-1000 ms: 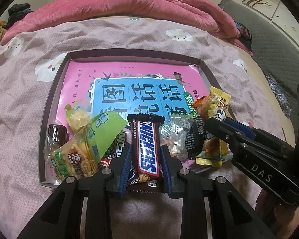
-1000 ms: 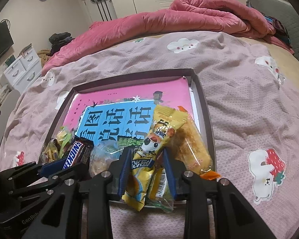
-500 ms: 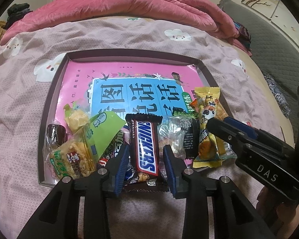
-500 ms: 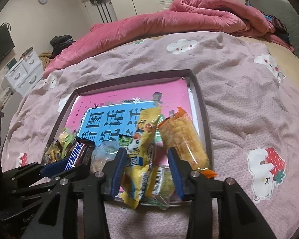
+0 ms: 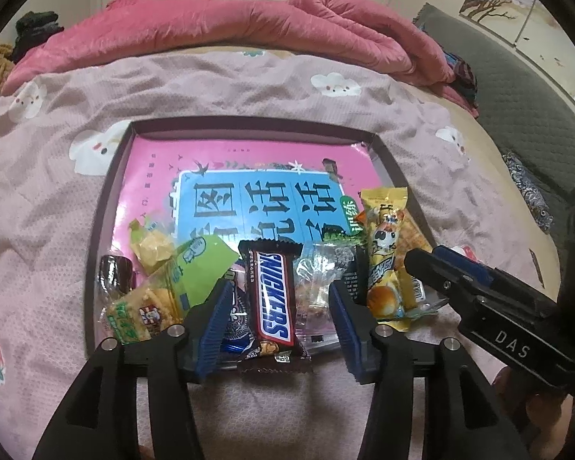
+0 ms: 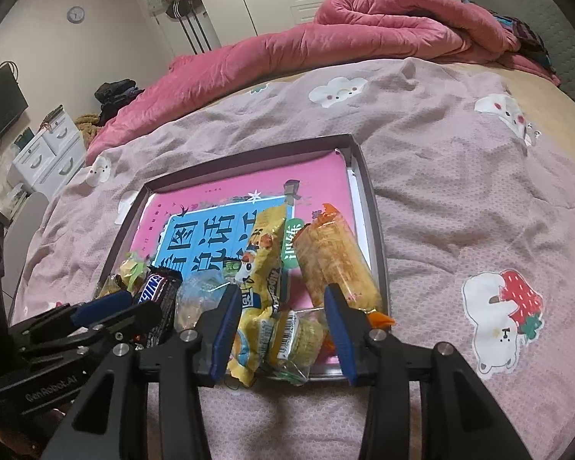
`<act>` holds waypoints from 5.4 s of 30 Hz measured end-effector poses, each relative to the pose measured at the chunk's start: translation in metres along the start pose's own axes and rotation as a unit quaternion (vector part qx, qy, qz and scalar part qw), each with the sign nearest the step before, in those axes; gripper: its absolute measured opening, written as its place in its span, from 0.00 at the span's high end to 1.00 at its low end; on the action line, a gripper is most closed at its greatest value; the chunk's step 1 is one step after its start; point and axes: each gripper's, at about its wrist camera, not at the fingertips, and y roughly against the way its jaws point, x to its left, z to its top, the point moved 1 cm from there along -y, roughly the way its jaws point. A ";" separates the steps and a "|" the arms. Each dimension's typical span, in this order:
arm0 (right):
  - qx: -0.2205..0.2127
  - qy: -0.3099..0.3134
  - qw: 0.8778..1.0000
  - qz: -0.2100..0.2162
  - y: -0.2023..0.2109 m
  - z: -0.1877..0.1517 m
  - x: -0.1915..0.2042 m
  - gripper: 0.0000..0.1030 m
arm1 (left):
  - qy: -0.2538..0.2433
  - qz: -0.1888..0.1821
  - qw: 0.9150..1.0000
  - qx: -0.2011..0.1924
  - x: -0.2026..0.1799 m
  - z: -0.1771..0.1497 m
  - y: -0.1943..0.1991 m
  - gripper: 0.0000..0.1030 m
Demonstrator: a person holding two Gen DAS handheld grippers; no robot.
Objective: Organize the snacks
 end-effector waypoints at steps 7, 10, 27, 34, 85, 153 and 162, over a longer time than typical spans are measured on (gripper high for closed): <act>-0.017 0.011 1.000 -0.006 0.011 0.002 0.002 0.57 | -0.002 0.010 1.000 -0.016 -0.002 0.003 0.017 0.40; -0.028 0.019 0.999 -0.005 0.018 0.001 0.005 0.52 | -0.002 0.016 1.000 -0.015 -0.001 0.002 0.022 0.38; -0.063 0.064 0.996 -0.020 0.055 -0.034 0.035 0.33 | -0.005 0.056 0.998 -0.009 0.012 -0.044 0.040 0.34; -0.083 0.073 0.993 -0.032 0.063 -0.036 0.040 0.28 | -0.006 0.067 0.997 -0.025 0.014 -0.047 0.047 0.33; -0.049 0.062 0.995 -0.059 0.075 -0.090 0.046 0.13 | 0.013 0.081 0.996 -0.028 0.027 -0.088 0.075 0.23; -0.024 0.074 0.995 -0.061 0.077 -0.114 0.048 0.07 | 0.005 0.109 0.994 -0.030 0.016 -0.115 0.087 0.23; -0.024 0.073 0.995 -0.061 0.076 -0.115 0.048 0.07 | 0.008 0.113 0.993 -0.030 0.018 -0.115 0.087 0.23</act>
